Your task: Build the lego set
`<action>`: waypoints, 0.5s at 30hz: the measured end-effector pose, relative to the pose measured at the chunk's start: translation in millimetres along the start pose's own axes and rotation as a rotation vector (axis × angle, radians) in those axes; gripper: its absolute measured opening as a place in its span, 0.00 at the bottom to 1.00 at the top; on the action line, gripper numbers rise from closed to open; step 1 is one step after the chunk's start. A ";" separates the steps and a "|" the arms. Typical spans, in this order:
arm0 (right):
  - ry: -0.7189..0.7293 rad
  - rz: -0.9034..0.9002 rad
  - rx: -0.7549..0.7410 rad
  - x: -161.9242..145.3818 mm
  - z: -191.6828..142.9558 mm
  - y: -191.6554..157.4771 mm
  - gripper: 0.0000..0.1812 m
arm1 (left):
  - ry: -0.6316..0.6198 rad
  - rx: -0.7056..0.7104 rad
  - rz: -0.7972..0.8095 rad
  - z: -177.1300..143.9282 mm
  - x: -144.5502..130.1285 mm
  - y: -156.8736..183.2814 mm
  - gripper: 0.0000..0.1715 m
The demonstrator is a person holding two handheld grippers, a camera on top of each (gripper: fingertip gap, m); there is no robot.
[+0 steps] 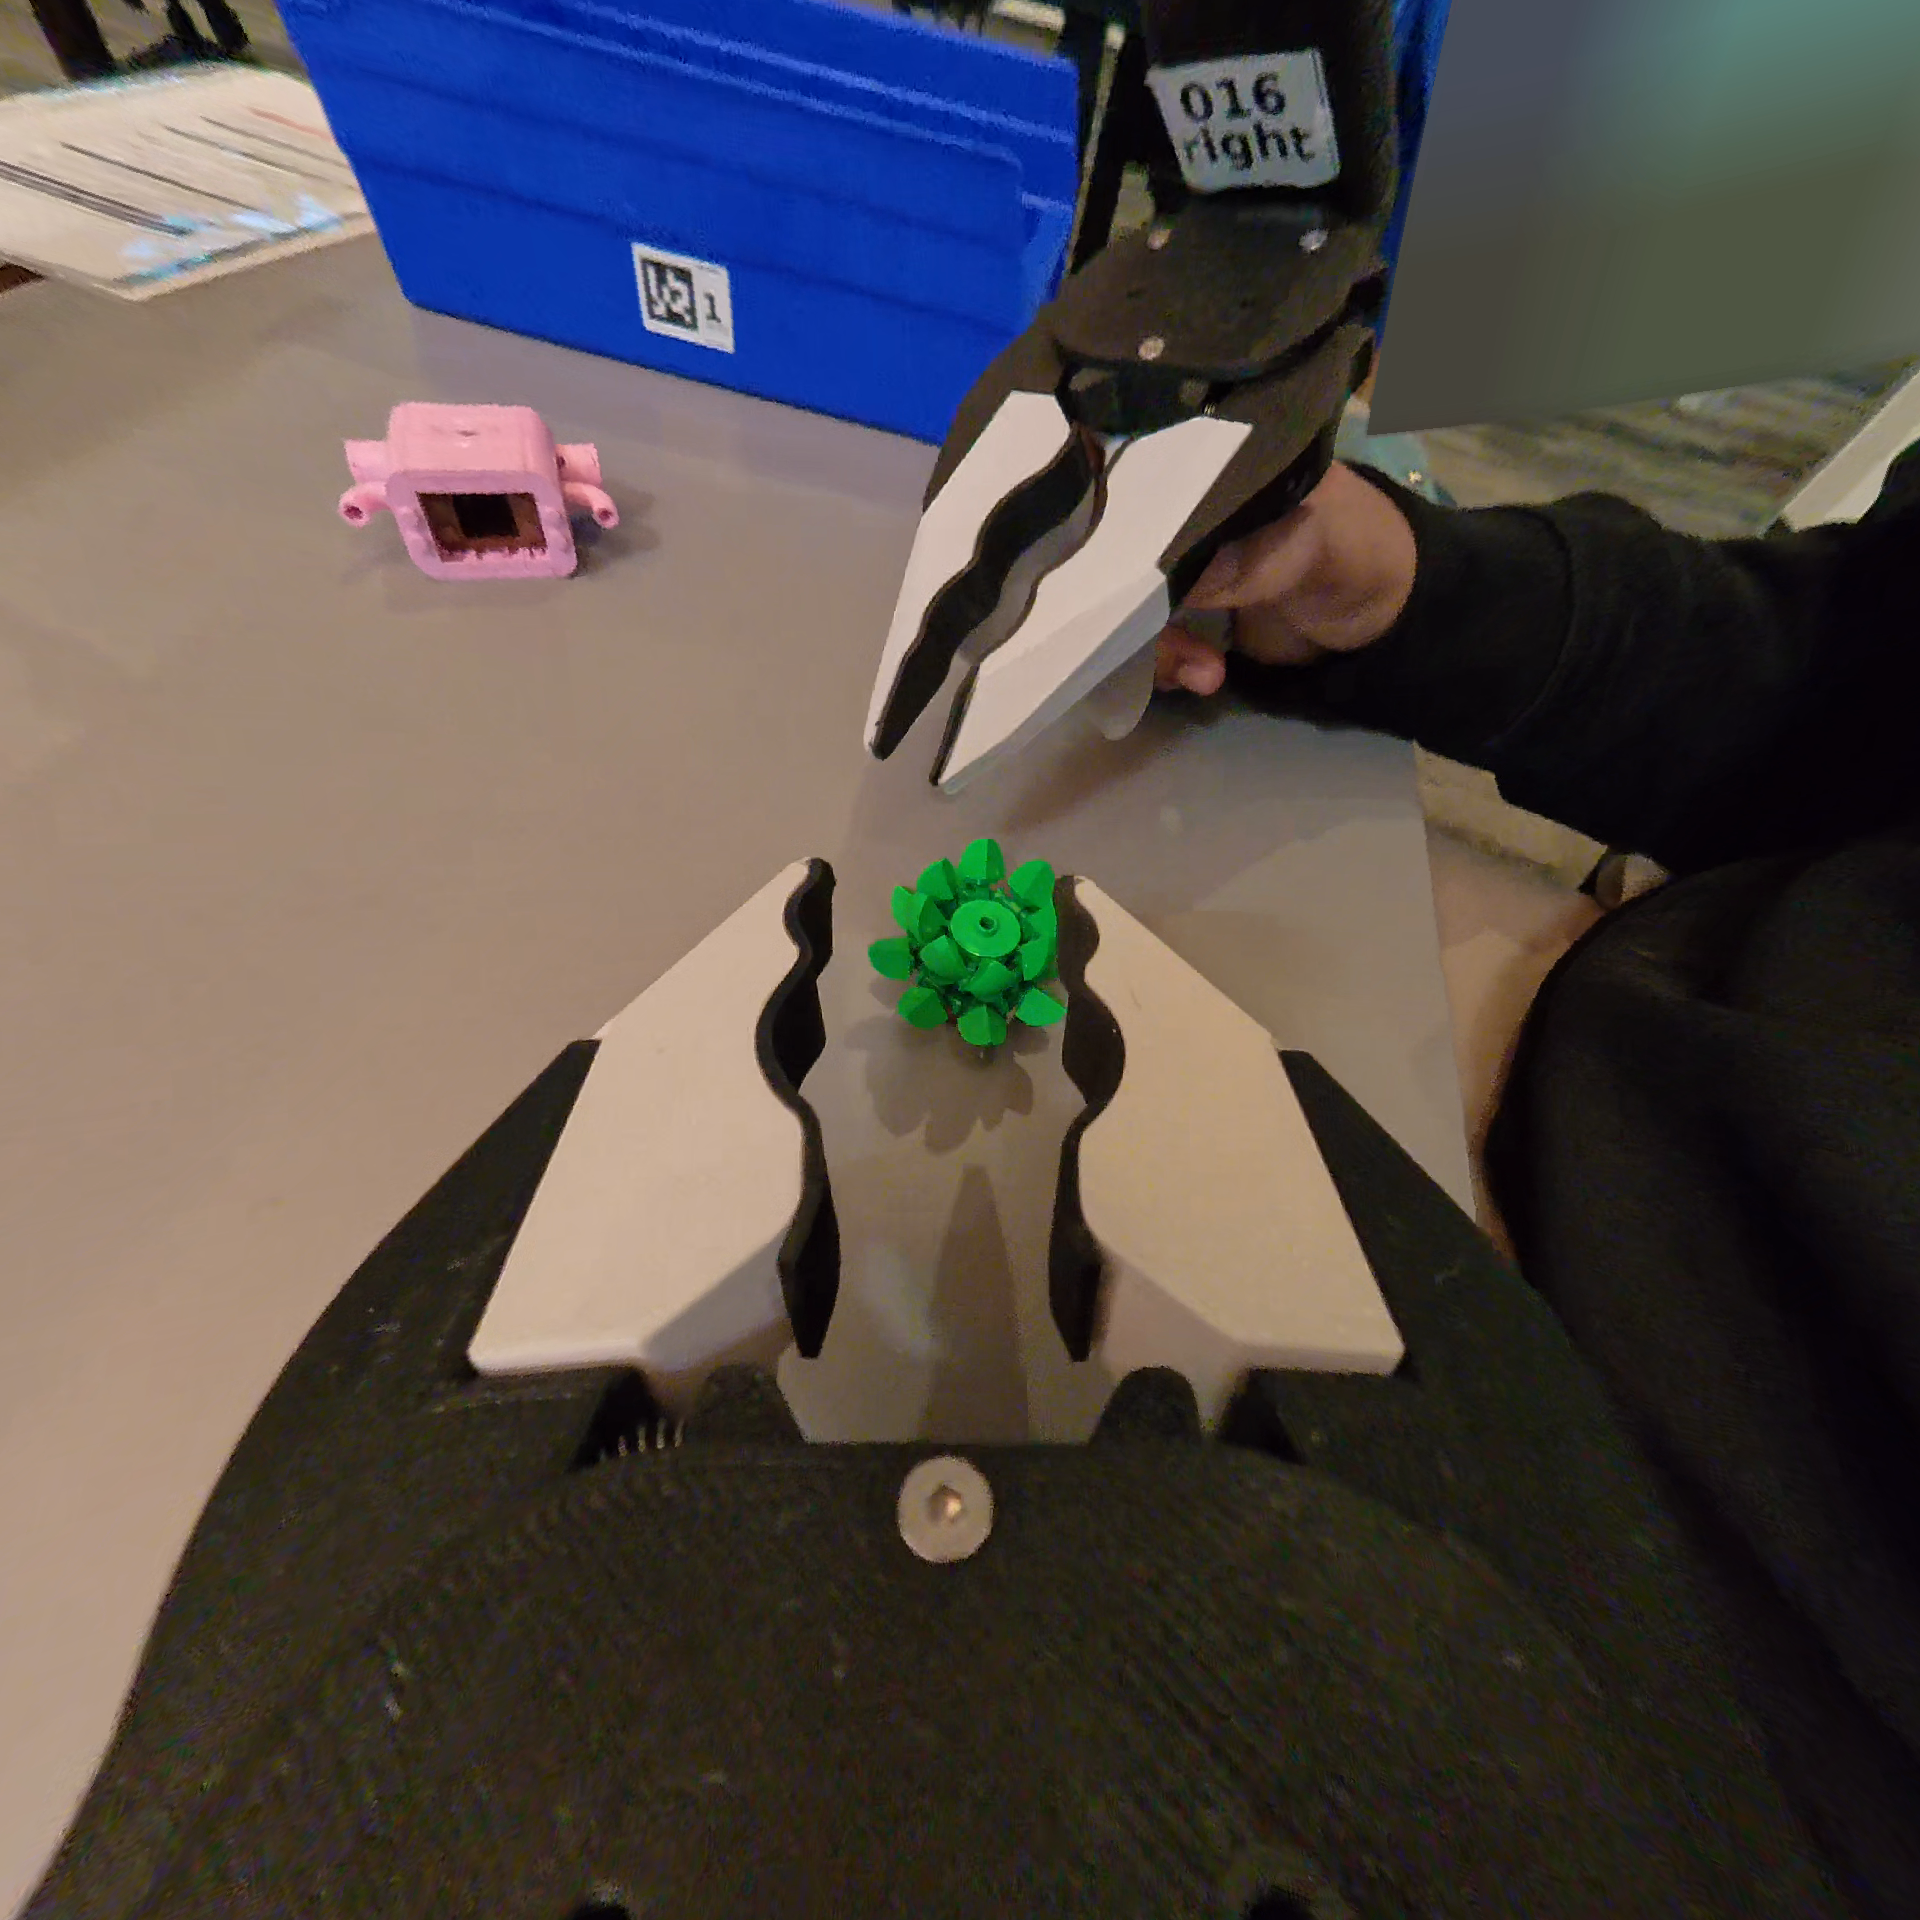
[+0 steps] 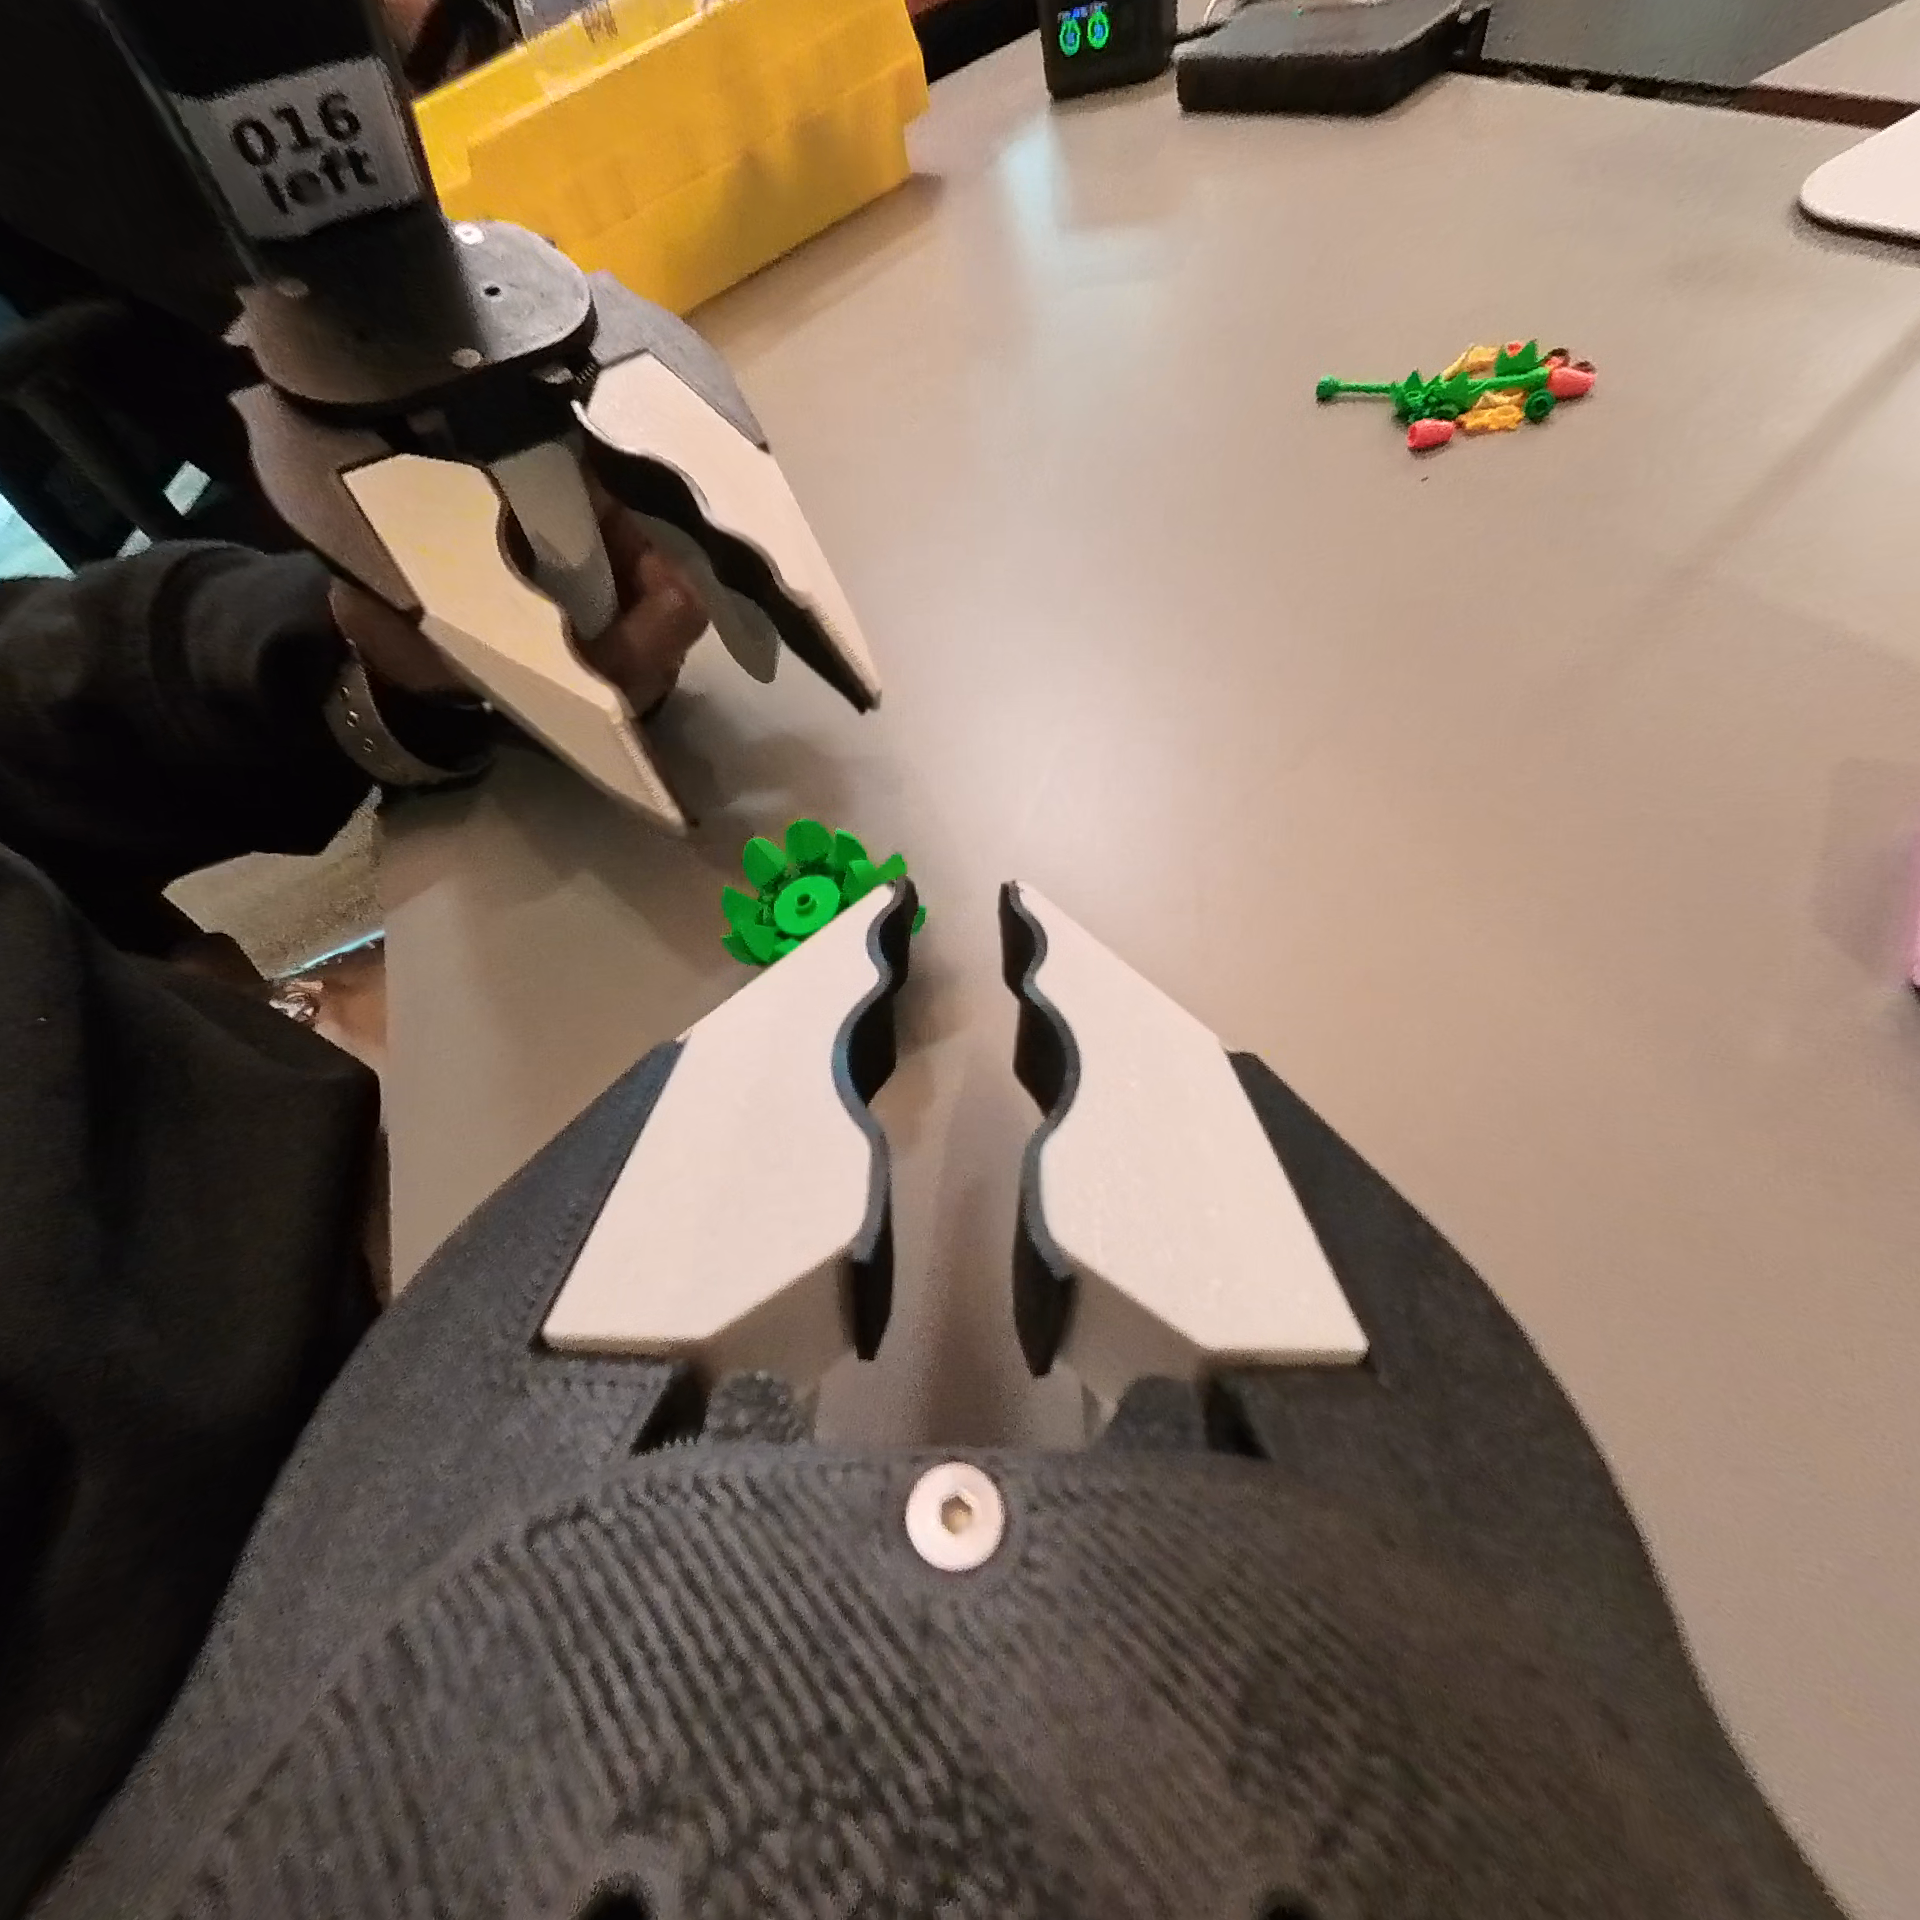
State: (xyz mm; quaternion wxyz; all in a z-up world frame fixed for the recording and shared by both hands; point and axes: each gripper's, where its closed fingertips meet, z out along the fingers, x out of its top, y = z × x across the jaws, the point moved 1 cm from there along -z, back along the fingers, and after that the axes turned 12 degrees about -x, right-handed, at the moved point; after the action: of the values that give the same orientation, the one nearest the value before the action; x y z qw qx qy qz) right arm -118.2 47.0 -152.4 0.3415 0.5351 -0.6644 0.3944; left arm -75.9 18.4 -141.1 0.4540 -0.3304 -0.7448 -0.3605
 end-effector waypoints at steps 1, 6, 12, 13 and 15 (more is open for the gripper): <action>0.012 0.006 0.004 1.6 -1.5 0.2 0.08 | 0.016 0.002 -0.007 -1.9 1.5 -1.4 0.24; -0.001 -0.013 -0.001 -0.6 0.0 -1.4 0.09 | 0.099 0.077 -0.084 -14.7 7.1 -19.7 0.22; -0.036 -0.061 -0.026 -6.1 4.4 -3.5 0.09 | 0.008 0.116 -0.118 -4.0 -3.6 -22.7 0.25; -0.040 -0.062 -0.026 -6.6 4.9 -3.6 0.09 | -0.006 0.115 -0.135 -0.6 -5.0 -21.7 0.26; -0.046 -0.061 -0.025 -7.3 5.4 -3.7 0.09 | -0.009 0.128 -0.206 1.8 -3.9 -23.3 0.27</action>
State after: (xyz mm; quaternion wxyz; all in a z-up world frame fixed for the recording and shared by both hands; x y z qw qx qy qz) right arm -113.4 45.0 -160.6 0.3448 0.5599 -0.6602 0.3630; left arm -94.4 7.1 -150.8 0.4313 -0.2240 -0.7984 -0.3556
